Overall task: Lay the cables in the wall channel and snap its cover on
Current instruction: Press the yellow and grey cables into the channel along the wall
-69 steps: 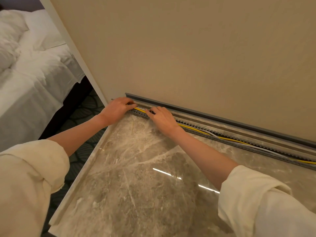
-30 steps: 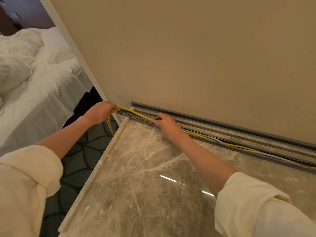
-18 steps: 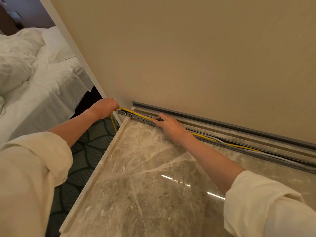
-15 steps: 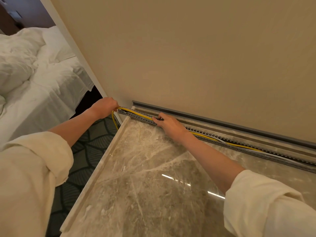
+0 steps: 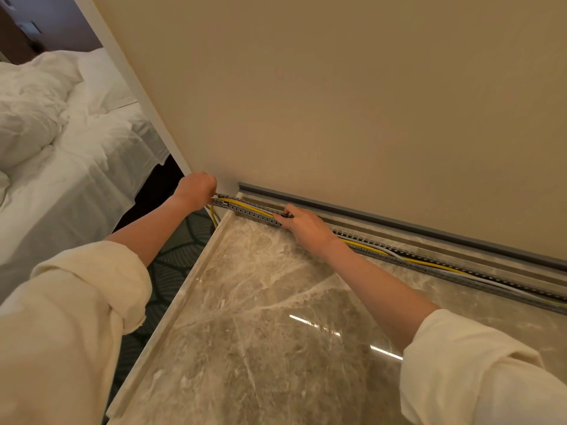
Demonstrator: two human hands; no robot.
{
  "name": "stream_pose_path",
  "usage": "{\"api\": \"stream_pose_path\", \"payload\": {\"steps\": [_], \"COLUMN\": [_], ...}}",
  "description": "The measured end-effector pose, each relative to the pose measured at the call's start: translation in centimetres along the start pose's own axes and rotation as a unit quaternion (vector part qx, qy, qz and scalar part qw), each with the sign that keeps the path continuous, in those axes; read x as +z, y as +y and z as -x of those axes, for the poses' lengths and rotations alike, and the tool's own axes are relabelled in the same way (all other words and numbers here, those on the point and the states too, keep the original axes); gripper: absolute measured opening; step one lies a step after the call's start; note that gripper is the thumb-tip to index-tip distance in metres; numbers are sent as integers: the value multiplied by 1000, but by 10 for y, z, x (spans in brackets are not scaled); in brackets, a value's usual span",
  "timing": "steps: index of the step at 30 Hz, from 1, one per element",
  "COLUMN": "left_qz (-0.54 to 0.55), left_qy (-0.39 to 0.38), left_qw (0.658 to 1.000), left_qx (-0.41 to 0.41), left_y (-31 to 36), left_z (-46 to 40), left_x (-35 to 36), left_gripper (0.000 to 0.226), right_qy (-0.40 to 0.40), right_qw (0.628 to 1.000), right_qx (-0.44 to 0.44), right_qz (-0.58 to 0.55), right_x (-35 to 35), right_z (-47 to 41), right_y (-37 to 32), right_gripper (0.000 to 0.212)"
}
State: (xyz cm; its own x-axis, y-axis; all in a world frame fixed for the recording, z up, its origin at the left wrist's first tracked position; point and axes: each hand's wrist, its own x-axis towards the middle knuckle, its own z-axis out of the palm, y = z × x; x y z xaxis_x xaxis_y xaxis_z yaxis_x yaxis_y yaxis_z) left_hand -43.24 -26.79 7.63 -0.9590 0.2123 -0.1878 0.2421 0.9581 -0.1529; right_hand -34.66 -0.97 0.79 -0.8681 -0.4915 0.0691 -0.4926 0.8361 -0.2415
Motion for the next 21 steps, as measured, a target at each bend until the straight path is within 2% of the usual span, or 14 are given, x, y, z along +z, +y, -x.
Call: {"api": "stream_pose_path", "payload": {"steps": [5, 10, 14, 21], "left_qz": [67, 62, 28, -65], "left_qy": [97, 128, 144, 156], "left_qw": [993, 984, 980, 980], "left_qx": [-26, 107, 132, 102], "left_y": [11, 26, 29, 49], "left_z": [9, 32, 39, 53], "left_x": [6, 25, 30, 27], "left_gripper": [25, 29, 36, 28], "right_qy": [11, 11, -17, 28], "right_qw": [1000, 999, 999, 998], "right_qx": [-4, -3, 0, 33], "right_qz": [26, 33, 40, 38], "right_x": [-1, 2, -1, -20], "right_z": [3, 7, 12, 60], "right_y": [1, 3, 8, 19], "right_gripper": [57, 71, 80, 52]}}
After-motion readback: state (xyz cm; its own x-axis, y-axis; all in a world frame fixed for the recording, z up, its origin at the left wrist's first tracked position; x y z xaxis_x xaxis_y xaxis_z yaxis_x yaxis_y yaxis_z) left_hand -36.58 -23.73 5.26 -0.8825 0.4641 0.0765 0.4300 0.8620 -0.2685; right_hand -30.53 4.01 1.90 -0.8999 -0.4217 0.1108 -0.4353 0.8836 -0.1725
